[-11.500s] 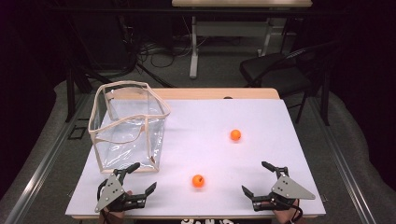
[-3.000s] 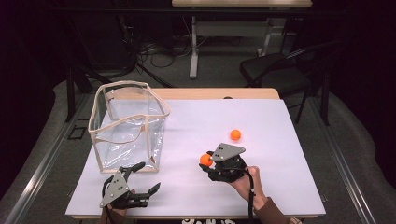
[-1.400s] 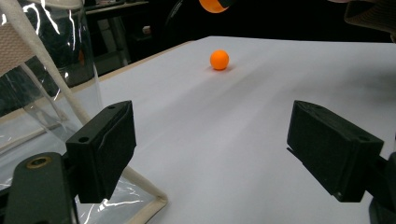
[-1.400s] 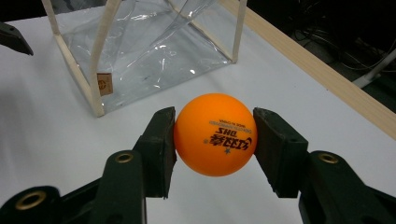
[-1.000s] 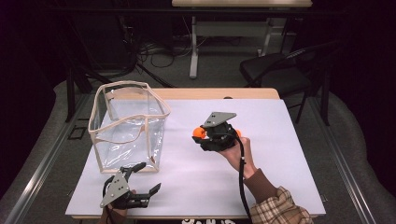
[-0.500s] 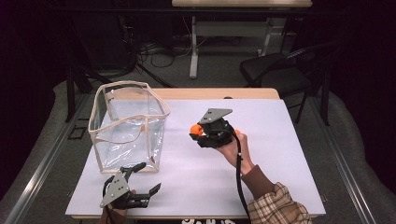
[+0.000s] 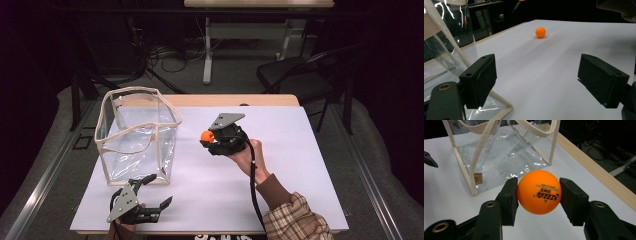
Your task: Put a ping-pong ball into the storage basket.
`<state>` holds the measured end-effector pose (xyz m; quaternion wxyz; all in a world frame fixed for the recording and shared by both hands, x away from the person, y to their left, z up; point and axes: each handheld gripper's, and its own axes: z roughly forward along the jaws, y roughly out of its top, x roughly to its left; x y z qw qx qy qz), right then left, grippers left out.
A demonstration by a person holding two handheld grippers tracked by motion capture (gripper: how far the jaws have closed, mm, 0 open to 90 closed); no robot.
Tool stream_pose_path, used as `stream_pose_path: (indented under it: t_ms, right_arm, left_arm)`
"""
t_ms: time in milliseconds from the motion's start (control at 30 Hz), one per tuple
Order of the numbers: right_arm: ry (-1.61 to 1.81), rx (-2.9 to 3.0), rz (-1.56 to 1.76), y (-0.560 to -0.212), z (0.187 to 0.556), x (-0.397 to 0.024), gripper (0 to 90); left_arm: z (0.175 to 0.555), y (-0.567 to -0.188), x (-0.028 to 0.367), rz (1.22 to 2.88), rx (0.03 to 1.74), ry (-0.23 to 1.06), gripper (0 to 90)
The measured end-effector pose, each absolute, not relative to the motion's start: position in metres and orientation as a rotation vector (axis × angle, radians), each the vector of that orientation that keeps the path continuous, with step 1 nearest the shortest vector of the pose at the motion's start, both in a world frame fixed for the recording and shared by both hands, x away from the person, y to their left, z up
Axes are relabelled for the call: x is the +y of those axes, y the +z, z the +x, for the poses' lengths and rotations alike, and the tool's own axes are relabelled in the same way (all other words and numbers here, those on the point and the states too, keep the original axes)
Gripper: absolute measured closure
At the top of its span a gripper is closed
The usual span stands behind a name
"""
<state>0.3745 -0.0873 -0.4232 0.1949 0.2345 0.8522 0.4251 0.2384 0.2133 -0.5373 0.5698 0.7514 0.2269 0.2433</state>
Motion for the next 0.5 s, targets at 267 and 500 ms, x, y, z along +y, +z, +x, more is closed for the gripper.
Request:
stream_pose_path:
  t_ms: [267,500]
  right_arm:
    - [1.187,2.39,0.657,-0.4226,0.3771,-0.0864,50.5]
    - [1.194,2.39,0.657,-0.4221,0.3797,-0.0847,50.5]
  left_arm:
    - [0.2384,-0.5375,0.213,1.764,0.534,0.567,15.5]
    - [0.2385,-0.5374,0.2129,1.766,0.532,0.565,15.5]
